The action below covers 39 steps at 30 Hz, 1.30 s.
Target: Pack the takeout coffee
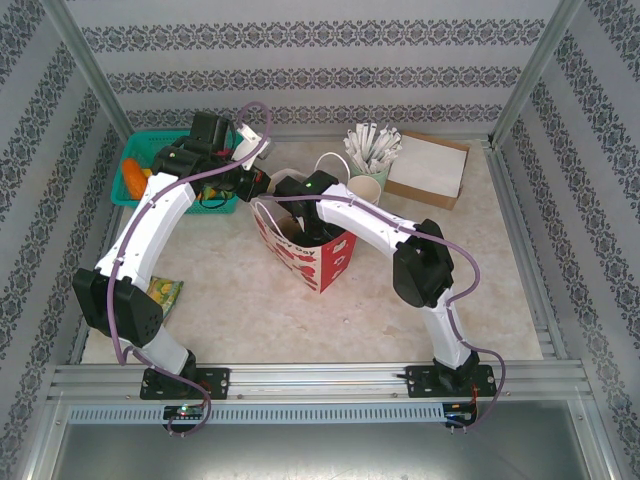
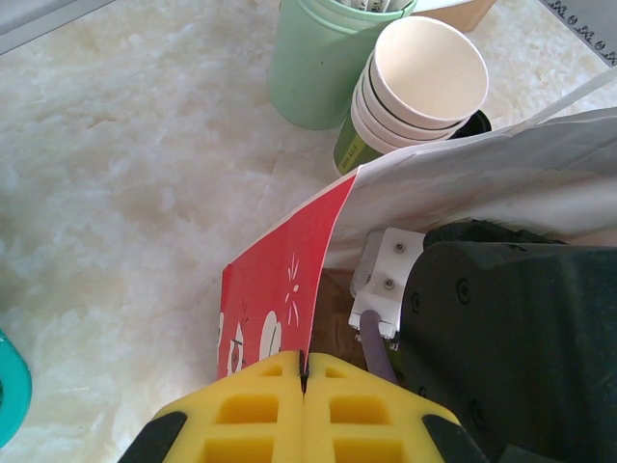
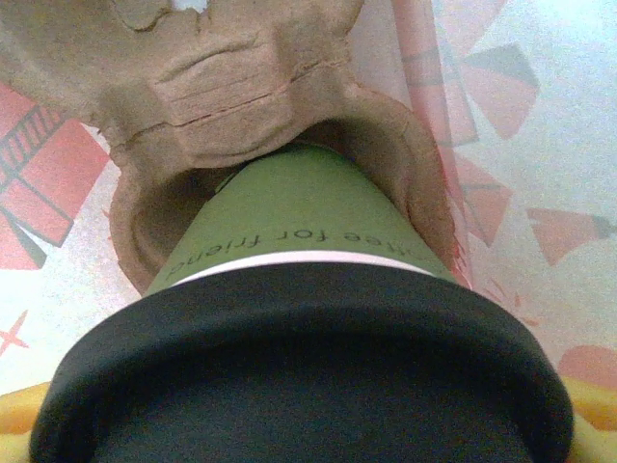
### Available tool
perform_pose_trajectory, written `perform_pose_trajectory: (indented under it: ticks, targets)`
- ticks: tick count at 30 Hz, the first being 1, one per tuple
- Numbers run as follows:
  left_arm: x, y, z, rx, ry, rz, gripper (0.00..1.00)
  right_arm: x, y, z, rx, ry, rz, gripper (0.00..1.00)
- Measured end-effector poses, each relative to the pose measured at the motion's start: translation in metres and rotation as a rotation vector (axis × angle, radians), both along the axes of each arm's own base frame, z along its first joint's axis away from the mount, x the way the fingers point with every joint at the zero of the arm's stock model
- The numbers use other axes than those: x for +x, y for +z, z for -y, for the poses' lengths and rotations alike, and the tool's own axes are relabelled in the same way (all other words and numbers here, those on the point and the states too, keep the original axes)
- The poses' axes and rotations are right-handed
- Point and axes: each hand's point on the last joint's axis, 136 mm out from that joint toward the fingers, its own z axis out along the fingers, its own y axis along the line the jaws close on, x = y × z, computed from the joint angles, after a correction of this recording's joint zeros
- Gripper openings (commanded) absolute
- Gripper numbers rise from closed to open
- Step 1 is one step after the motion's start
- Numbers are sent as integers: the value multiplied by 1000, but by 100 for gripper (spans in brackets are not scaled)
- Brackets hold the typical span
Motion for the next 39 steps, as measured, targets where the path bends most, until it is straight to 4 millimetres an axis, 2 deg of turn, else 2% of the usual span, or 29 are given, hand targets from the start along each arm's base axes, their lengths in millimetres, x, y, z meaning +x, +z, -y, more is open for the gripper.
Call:
perform_pose_trajectory:
  ticks: [17, 39]
  targets:
    - [0, 0, 0, 0, 0, 0, 0, 1, -9, -1, 0, -2, -5, 63]
    - [-1, -1, 4, -19, -18, -13, 0, 5, -8, -3, 15, -5, 20, 62]
